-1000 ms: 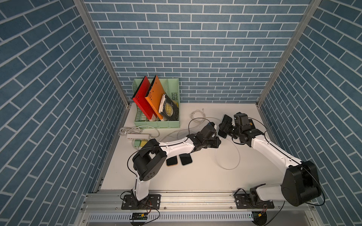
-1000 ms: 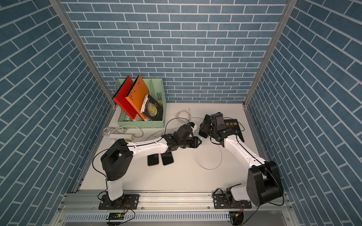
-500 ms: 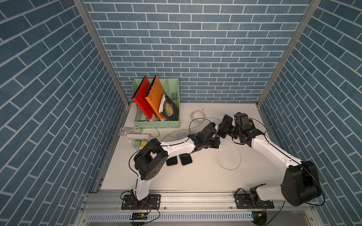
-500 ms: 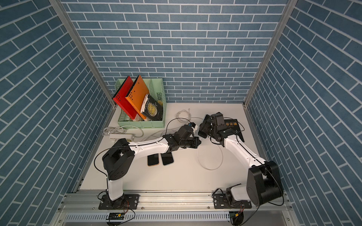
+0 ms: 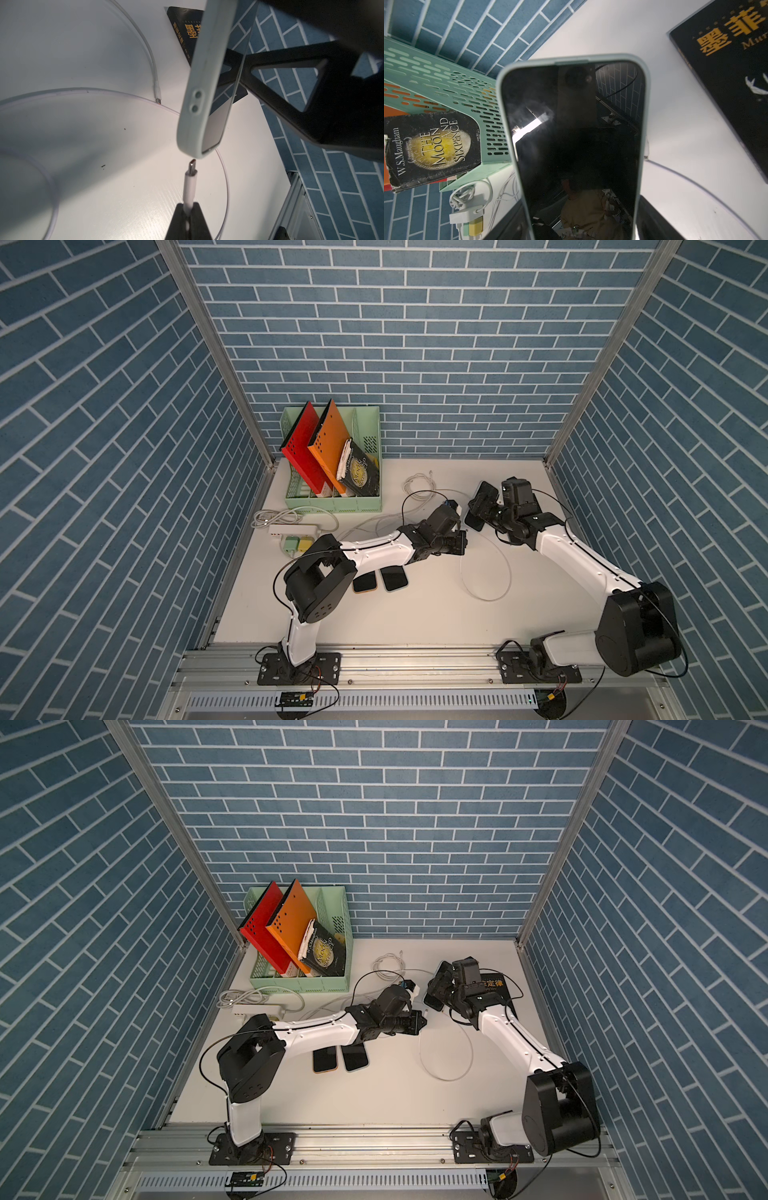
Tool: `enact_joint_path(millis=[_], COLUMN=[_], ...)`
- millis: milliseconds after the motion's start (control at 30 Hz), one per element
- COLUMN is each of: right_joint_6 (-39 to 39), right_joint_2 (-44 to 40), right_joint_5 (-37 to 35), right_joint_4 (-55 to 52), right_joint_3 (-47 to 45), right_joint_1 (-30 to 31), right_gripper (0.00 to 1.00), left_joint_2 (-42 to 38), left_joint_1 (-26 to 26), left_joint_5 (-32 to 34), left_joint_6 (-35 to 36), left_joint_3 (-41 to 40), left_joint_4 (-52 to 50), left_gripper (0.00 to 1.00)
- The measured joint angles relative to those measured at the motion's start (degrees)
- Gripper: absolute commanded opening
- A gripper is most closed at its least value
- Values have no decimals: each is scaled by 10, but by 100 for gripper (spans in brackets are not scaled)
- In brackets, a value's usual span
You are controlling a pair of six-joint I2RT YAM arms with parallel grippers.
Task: Unplug the charging cable from the phone
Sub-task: Remove the charging cable from the phone.
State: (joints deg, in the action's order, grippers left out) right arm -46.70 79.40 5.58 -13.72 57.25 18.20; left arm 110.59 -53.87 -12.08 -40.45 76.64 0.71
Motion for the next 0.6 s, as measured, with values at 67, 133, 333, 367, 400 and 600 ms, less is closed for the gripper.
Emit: enact_joint_path(millis=[67, 133, 333, 367, 400, 600], right_joint_6=[0, 0, 2, 2, 2, 5], right_joint_2=[6, 13, 19, 18, 18, -25], right_joint_5=[0, -1, -2, -2, -2, -2], right_joint_4=[0, 0, 0, -1, -4, -11], right_joint_3=[10, 20, 33, 33, 33, 9], right_joint_1=[-5, -10, -19, -21, -23, -44], right_gripper=[0, 0, 0, 0, 0, 0], left_joint_2=[0, 0, 3, 7, 15, 76], left_joint_1=[0, 0, 0, 0, 0, 7], left_joint_5=[0, 0, 3, 4, 5, 10], left_joint_6=[0, 0, 1, 2, 3, 9], left_joint_3=[0, 0, 2, 8, 16, 80], left_joint_4=[0, 0, -3, -5, -8, -17], left_gripper=[0, 0, 0, 0, 0, 0])
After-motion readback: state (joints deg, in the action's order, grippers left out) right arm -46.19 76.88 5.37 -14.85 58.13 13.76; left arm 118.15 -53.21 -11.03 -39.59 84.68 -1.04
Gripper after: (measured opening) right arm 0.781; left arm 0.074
